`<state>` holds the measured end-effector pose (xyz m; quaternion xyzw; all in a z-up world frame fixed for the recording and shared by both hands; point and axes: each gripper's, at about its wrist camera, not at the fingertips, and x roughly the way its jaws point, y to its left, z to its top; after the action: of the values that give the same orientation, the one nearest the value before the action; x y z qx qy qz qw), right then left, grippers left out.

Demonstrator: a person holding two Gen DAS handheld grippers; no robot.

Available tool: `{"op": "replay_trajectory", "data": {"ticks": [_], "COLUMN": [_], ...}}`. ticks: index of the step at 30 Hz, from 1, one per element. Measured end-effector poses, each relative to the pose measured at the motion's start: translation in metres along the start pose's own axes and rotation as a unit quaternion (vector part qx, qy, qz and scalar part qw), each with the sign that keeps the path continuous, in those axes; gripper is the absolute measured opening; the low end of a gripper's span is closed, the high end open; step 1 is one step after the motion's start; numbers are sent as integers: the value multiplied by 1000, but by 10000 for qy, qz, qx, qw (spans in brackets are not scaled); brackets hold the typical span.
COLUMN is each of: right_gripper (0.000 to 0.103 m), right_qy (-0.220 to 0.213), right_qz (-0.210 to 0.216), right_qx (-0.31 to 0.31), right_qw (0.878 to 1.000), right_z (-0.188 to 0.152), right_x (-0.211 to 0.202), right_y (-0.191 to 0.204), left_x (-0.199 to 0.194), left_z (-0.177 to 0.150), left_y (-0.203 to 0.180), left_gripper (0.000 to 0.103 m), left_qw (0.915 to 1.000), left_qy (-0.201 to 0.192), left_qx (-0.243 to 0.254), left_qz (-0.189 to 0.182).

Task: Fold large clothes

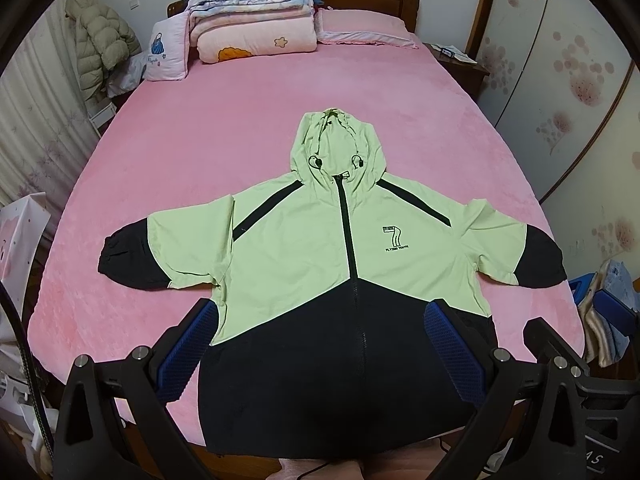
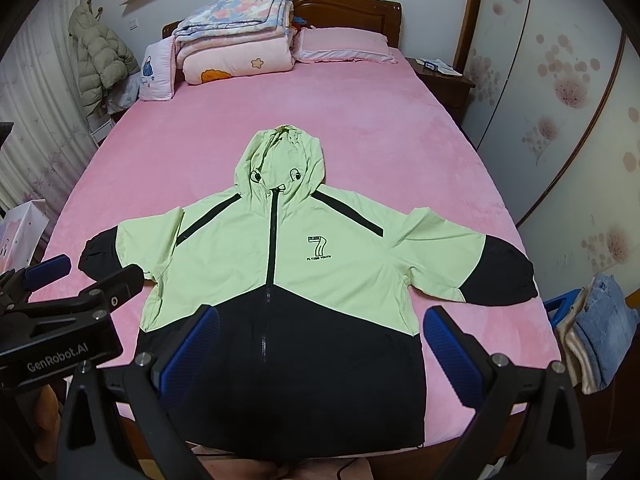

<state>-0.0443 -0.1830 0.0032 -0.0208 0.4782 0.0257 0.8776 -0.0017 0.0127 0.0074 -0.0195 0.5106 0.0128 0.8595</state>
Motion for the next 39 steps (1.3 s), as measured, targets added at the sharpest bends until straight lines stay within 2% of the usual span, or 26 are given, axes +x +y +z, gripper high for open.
{"op": "replay_trajectory", "data": {"ticks": [13,39], "right_gripper": [102,102], "right_qy": [-66,-72], "right_qz": [-111,-244], "right_qx": [134,900], "right_qw": [9998,9956], "right_z": [-10,-31], "right_x": [-16,-31], "right_y": [6,17], "left_x": [-5,-19], "left_z": [-4,-9], "left_y": [2,20], "left_gripper": [102,102], "left_qw": [9998,9971], "left_qy": [-57,-248], "left_qx": [192,639], "left_qz": [-63,-317]}}
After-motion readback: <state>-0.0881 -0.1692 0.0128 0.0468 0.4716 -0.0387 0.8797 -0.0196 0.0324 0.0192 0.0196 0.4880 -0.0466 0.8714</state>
